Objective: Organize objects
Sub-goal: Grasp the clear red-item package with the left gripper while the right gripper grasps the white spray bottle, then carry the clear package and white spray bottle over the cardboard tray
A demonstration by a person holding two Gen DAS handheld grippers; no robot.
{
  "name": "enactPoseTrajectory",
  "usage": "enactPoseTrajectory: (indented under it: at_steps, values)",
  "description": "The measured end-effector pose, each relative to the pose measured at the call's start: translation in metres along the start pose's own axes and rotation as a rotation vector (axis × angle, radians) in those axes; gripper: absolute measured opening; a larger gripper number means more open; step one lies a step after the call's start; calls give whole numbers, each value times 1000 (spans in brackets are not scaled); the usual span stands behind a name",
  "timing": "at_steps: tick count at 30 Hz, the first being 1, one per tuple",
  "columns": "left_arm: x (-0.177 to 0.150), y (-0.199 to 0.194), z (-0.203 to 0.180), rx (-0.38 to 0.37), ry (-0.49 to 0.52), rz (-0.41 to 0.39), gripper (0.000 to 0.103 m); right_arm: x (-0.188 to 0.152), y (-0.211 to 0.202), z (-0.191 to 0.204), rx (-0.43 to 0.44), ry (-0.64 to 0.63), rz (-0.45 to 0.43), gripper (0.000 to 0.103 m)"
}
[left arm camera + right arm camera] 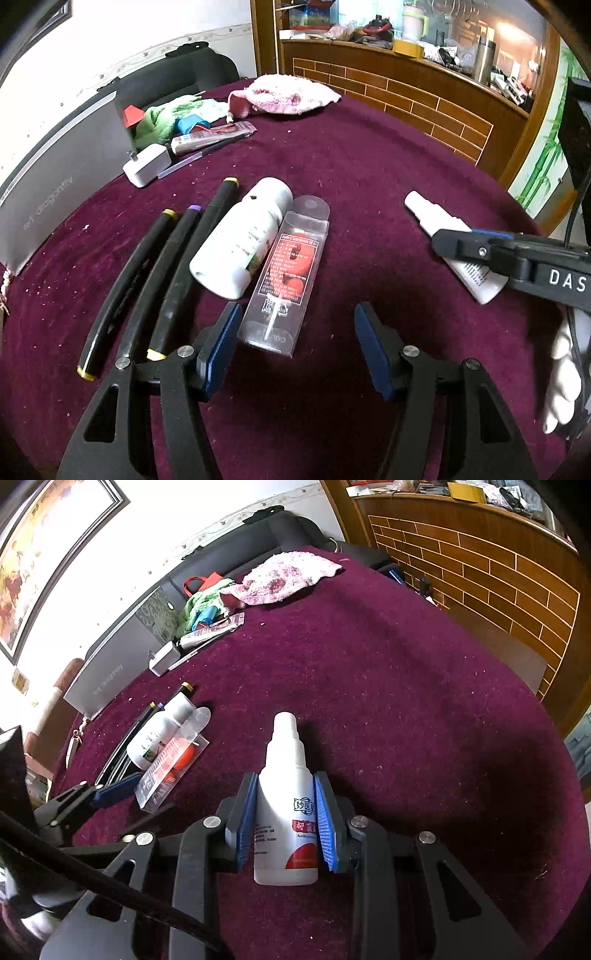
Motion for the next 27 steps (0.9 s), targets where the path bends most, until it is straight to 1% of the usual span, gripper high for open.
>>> enactPoseTrajectory:
  at_steps: [2,3,4,5,9,12,15,16,18,19,20,22,24,27]
  values:
    - [1,0,2,4,-16,-11,47,0,0,0,2,3,0,27]
    - [1,-1,3,7,-20,-16,31,0,0,0,3,4,0,27]
    - [1,-2,4,4,-25,-18,23,0,0,-1,2,4,0,27]
    - [1,-4,5,-18,-33,-15,23,0,0,0,1,4,-1,27]
    - [-8,-14,-2,-34,-22,-1,23,0,0,-1,5,11,-2,27]
    - [-23,-28,-8,-58,-43,1,23,-1,0,-1,6,13,-3,27]
    - [-26,-31,-13,-61,-44,5,24,-1,0,-1,5,13,-4,27]
    - [-26,-29,-15,-57,-35,8,24,-1,0,-1,4,13,-4,27]
    - [-22,-23,-17,-20,-14,15,24,0,-1,-1,3,11,-5,27]
    - [-19,-18,-19,-18,-14,23,24,-1,-1,-2,4,12,-6,27]
    - [-18,-16,-20,-17,-14,21,25,-1,-1,-2,6,14,-6,27]
    - [-15,-13,-23,9,-3,5,25,-1,-1,-2,5,13,-7,27]
    - [-15,-12,-24,33,-16,-12,25,-1,-1,-2,2,11,-8,27]
    - [-19,-14,-25,41,-26,-19,23,-1,-1,-2,1,8,-10,27]
Point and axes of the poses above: each gripper's, at about its wrist camera, not at the fingertips, and y roughly the way its jaws point, z to its left, x to its top, the point moved 3 cm from there along y, roughly the way its jaws point, and after that the axes turned 10 degrees about -x, right-handed, at the moved point
